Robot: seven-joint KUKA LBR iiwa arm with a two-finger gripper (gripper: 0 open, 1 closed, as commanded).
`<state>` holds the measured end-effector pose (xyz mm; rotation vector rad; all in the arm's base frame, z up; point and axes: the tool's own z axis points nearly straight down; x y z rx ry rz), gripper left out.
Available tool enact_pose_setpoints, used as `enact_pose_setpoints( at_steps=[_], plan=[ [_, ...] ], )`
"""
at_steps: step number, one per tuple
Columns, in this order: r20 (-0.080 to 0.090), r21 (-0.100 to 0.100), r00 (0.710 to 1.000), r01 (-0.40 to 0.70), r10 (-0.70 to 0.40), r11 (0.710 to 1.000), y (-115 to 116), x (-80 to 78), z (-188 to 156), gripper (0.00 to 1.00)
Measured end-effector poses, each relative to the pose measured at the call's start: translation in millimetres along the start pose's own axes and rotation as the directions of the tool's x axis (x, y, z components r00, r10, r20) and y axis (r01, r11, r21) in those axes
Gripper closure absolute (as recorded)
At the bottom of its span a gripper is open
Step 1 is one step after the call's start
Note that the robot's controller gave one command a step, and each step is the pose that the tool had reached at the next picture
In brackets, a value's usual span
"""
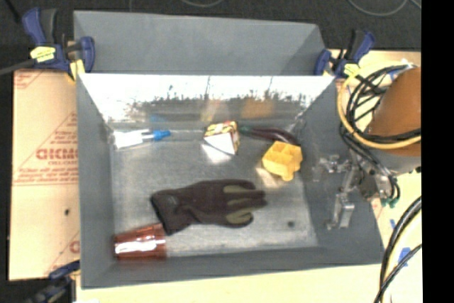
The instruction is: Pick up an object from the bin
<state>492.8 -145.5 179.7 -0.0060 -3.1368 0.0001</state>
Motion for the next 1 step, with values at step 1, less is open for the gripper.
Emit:
enact_pose_setpoints(
  at_steps=[1],
  plan=[
    [0.008,0.002,1.000,0.003,-0.003,1.000,0.5,-2.0,-4.1,0.00]
  ],
)
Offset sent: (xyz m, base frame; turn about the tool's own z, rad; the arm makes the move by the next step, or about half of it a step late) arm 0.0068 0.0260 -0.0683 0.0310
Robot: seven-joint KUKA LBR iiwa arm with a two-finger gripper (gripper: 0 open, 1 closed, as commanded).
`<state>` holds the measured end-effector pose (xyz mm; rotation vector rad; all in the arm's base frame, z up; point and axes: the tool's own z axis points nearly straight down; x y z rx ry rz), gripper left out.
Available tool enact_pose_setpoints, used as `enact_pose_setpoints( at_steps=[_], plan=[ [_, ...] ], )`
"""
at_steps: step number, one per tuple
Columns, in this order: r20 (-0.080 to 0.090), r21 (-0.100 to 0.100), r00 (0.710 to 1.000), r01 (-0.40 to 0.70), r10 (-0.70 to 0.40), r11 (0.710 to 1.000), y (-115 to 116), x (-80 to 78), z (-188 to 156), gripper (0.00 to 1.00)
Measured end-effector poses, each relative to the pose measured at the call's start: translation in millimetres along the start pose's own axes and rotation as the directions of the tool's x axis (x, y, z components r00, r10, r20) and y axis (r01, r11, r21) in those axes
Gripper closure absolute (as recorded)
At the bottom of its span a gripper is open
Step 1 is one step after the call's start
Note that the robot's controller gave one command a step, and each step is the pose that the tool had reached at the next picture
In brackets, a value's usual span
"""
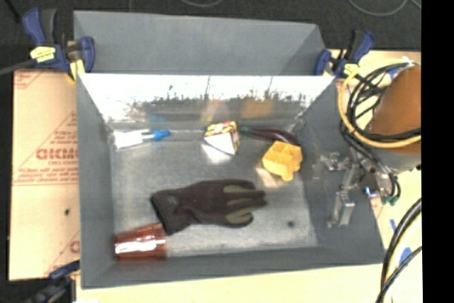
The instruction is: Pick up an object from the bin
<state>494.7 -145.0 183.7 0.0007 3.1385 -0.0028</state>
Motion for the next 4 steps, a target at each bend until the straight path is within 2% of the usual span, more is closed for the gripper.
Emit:
enact_pose_setpoints(
  at_steps=[1,2,3,4],
  plan=[
    [0.006,0.002,1.000,-0.022,0.022,1.000,13.4,-5.2,39.4,0.00],
    [0.000,0.001,0.997,0.076,-0.076,0.997,32.9,-4.2,79.5,0.00],
    [0.007,0.004,0.990,0.141,-0.141,0.990,43.5,-4.5,103.1,0.00],
    [0.004,0.002,0.993,0.118,-0.118,0.993,55.9,-16.1,108.6,0.00]
  ],
)
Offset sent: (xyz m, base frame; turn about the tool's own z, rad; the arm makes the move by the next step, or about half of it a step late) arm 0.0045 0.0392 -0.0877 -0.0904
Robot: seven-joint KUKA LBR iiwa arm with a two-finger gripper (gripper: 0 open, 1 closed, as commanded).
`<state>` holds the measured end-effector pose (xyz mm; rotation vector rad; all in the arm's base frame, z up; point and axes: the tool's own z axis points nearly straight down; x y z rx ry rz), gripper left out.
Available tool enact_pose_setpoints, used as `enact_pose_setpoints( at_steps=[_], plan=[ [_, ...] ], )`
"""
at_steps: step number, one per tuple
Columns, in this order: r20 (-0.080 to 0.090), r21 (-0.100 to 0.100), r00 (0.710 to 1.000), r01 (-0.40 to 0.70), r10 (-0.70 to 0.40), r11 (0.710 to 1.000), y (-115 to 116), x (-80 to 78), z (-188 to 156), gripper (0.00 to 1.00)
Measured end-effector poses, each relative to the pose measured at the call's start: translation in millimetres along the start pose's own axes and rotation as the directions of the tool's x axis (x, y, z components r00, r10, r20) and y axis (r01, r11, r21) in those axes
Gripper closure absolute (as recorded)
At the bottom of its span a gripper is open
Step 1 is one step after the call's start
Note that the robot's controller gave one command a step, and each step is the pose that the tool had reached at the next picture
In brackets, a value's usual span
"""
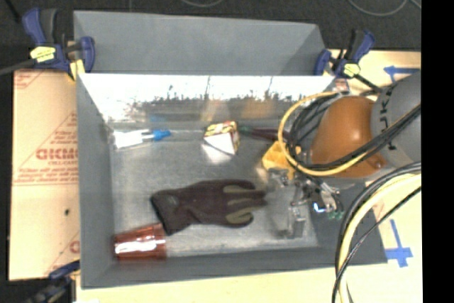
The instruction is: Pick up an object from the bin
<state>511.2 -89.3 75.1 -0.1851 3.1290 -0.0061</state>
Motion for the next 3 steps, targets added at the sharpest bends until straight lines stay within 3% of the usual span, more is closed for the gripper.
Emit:
enact_pose_setpoints(
  at_steps=[1,2,3],
  plan=[
    [0.006,0.001,0.999,-0.054,0.054,0.999,12.9,-18.1,-2.3,0.00],
    [0.007,0.003,1.000,-0.002,0.002,1.000,22.8,-28.2,2.5,0.00],
    [0.014,0.003,0.995,-0.097,0.097,0.995,34.4,-40.0,4.4,1.00]
  ],
)
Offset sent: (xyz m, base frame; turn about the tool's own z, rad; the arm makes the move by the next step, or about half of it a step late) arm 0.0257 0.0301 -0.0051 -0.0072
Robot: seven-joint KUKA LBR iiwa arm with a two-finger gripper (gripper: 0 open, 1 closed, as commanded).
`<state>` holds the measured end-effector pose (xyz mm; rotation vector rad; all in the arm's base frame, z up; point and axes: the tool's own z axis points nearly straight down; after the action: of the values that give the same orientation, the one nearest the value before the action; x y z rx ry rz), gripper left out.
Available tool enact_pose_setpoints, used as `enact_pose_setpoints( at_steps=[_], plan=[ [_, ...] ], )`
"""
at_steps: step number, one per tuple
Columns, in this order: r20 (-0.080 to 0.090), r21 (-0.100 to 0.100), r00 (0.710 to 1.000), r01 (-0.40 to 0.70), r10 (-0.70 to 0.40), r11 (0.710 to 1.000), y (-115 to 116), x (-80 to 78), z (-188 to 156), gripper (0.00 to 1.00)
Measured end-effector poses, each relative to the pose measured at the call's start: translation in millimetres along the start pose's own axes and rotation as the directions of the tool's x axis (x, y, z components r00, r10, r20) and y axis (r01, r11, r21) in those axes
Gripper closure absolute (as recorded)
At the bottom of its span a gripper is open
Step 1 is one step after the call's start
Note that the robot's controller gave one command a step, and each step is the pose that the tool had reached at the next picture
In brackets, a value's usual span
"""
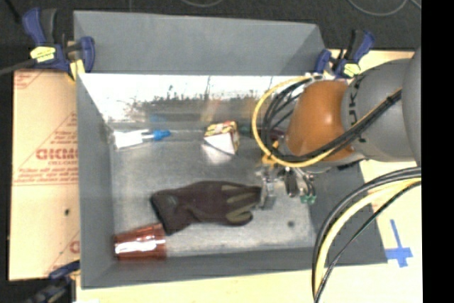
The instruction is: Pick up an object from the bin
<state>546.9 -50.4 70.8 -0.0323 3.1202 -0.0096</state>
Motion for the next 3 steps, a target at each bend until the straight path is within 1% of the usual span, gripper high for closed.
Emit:
enact_pose_setpoints(
  at_steps=[1,2,3],
  plan=[
    [0.000,0.000,1.000,0.001,-0.001,1.000,0.0,0.0,0.0,1.00],
    [-0.008,-0.001,1.000,0.009,-0.009,1.000,-3.3,7.2,-39.0,1.00],
    [0.001,0.001,0.997,0.072,-0.072,0.997,-2.9,3.3,-90.7,1.00]
  ],
)
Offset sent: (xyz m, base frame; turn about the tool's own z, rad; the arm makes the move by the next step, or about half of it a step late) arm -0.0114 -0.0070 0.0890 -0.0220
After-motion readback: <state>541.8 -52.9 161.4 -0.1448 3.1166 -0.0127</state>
